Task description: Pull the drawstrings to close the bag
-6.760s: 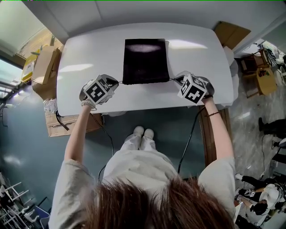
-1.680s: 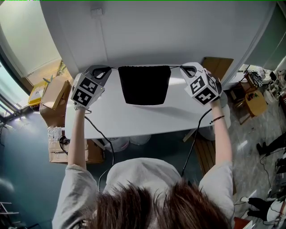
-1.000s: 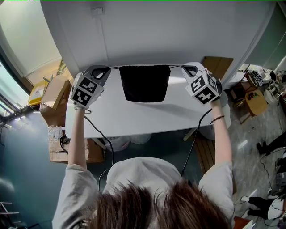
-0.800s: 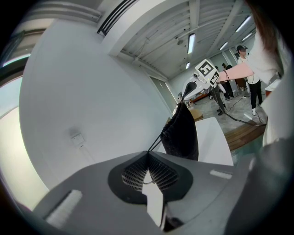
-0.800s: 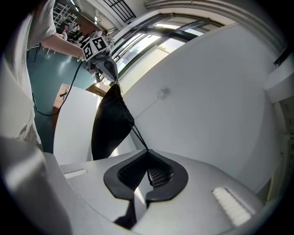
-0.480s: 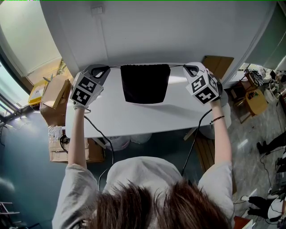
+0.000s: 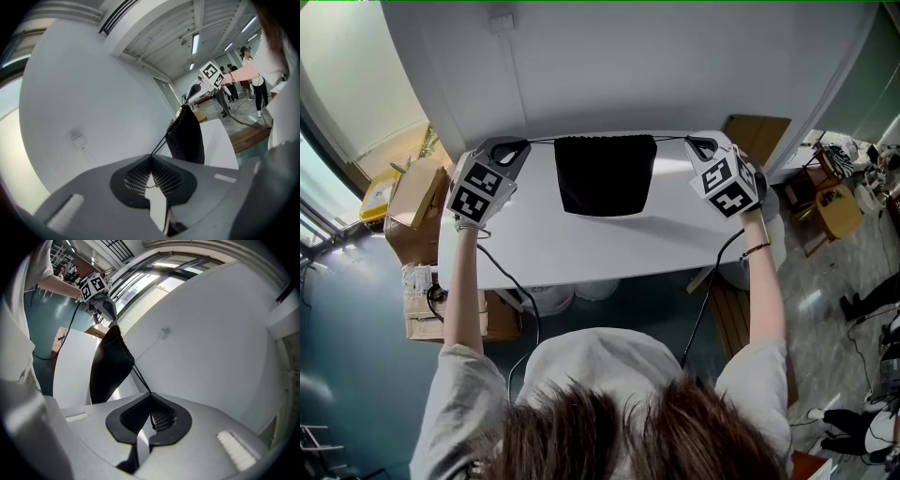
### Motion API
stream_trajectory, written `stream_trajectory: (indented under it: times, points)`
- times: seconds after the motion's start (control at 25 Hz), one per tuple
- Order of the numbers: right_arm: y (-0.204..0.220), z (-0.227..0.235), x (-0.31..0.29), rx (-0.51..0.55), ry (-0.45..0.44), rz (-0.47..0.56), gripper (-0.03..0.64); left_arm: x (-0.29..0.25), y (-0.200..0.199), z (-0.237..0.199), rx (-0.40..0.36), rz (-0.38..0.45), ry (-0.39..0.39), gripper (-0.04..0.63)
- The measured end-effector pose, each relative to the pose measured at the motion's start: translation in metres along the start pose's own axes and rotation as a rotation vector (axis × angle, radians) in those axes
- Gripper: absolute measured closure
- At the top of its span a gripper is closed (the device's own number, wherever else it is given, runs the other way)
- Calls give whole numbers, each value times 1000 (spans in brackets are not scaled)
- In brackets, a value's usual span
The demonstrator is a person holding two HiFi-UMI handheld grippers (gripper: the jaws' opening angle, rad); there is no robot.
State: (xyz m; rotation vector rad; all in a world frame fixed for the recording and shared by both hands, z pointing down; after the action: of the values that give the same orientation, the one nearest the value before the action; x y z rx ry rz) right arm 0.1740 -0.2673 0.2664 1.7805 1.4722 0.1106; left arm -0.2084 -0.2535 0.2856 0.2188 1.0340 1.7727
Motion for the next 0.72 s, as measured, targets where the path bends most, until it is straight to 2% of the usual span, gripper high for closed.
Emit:
stream_trajectory:
  times: [0.72]
  points:
    - [7, 1, -1, -31, 45, -7, 600, -2, 6, 0, 17, 1, -15, 591]
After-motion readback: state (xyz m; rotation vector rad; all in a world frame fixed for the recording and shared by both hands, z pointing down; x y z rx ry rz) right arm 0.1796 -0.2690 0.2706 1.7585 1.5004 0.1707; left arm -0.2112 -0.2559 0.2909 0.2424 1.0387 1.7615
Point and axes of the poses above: the fingertips, and each gripper's own axes: x backward along the fingers, z to its right, y out of its underside, the point moved 10 cm from there along x, backward along the fingers, and after that the axes turned 6 degrees about -x, right-handed, at the moved point
